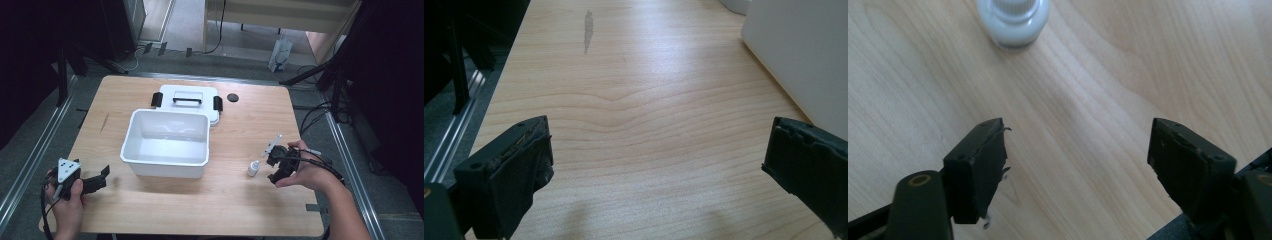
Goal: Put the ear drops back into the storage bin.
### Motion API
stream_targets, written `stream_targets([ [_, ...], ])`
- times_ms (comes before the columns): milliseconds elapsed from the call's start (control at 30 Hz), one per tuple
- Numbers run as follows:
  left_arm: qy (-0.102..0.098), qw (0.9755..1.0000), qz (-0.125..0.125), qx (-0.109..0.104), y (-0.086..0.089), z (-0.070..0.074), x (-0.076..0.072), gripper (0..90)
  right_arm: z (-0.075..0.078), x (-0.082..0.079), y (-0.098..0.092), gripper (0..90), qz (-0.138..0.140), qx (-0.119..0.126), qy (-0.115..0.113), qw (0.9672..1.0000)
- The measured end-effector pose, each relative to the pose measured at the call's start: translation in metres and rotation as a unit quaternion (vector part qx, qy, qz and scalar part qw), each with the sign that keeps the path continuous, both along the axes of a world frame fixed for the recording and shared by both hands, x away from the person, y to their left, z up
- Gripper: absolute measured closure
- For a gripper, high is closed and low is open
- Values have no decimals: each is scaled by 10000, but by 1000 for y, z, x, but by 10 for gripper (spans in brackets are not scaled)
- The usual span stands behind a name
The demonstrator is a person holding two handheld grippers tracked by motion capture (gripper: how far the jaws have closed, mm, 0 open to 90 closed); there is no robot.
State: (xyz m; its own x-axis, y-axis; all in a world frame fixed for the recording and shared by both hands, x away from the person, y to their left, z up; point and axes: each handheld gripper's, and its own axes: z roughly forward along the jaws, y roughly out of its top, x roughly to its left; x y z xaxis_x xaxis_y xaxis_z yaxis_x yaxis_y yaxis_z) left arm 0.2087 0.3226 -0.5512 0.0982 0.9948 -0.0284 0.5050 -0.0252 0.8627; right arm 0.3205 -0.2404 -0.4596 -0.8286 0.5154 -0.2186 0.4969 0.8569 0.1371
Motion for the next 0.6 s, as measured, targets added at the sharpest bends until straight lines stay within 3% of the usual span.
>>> stream_targets([
  [200,2,10000,1,1,0,0,0,0,12,8,10,312,8,62,264,9996],
  [300,-1,10000,4,-3,0,0,0,0,14,9,14,321,14,81,257,9996],
  [467,0,10000,8,-17,0,0,0,0,19,13,23,415,100,158,325,9993],
  [600,5,10000,1,-12,0,0,0,0,22,16,30,470,215,202,576,9979],
])
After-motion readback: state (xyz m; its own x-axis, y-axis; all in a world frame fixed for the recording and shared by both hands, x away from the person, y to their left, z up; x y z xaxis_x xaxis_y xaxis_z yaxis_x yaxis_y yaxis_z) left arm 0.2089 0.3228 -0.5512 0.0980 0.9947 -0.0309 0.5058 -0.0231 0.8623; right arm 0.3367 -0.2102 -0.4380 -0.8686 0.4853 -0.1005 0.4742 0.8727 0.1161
